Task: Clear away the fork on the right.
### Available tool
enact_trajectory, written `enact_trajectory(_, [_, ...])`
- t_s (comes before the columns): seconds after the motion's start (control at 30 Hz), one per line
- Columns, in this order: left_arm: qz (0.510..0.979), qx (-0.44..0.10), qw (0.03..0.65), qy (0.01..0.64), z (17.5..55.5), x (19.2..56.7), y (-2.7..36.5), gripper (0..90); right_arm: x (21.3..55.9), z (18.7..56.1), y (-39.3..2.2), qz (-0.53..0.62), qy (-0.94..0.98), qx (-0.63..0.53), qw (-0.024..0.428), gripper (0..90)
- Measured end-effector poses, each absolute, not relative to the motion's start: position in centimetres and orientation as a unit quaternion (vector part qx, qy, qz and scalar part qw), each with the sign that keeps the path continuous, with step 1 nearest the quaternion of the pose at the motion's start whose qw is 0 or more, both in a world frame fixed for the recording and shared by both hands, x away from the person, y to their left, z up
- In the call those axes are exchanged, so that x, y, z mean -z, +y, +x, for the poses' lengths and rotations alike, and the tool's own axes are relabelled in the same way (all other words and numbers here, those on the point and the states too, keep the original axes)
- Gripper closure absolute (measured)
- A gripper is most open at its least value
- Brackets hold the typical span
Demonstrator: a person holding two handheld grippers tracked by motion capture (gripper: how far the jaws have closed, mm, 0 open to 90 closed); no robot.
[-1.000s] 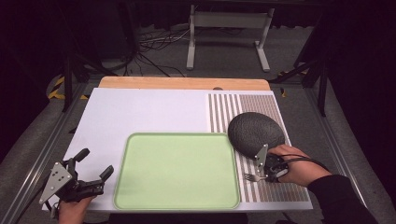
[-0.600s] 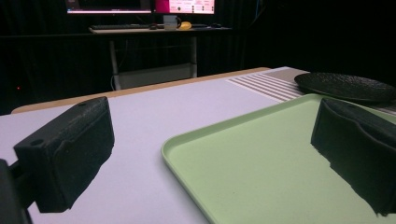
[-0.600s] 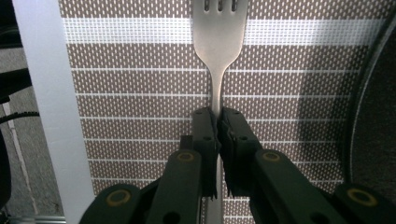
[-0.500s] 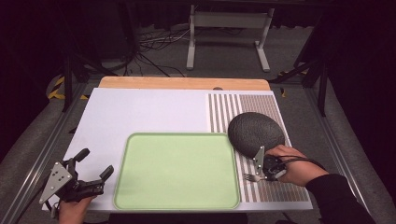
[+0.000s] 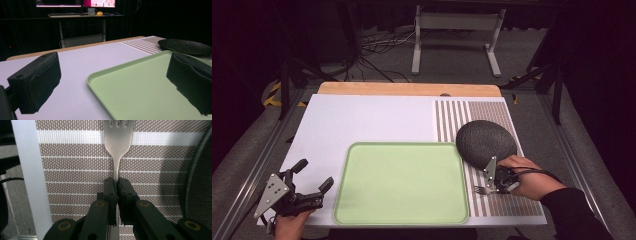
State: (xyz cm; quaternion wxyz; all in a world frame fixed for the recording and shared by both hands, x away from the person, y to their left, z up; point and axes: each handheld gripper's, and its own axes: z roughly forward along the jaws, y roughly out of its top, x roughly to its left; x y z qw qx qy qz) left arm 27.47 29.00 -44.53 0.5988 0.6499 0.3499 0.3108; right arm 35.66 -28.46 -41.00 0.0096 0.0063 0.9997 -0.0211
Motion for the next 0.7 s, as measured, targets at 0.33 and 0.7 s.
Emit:
enact_trajectory(0.33, [0.650, -0.310, 0.599, 0.349, 27.5, 44.5, 29.0, 0.1, 38.9, 35.5, -28.7, 0.024, 0.999, -0.012, 0.027, 85.4])
enact_trajectory(0.7, [0.651, -0.310, 0.599, 0.348, 27.5, 44.5, 28.9, 0.1, 36.3, 35.3, -27.9, 0.038, 0.997, -0.042, 0.053, 85.4])
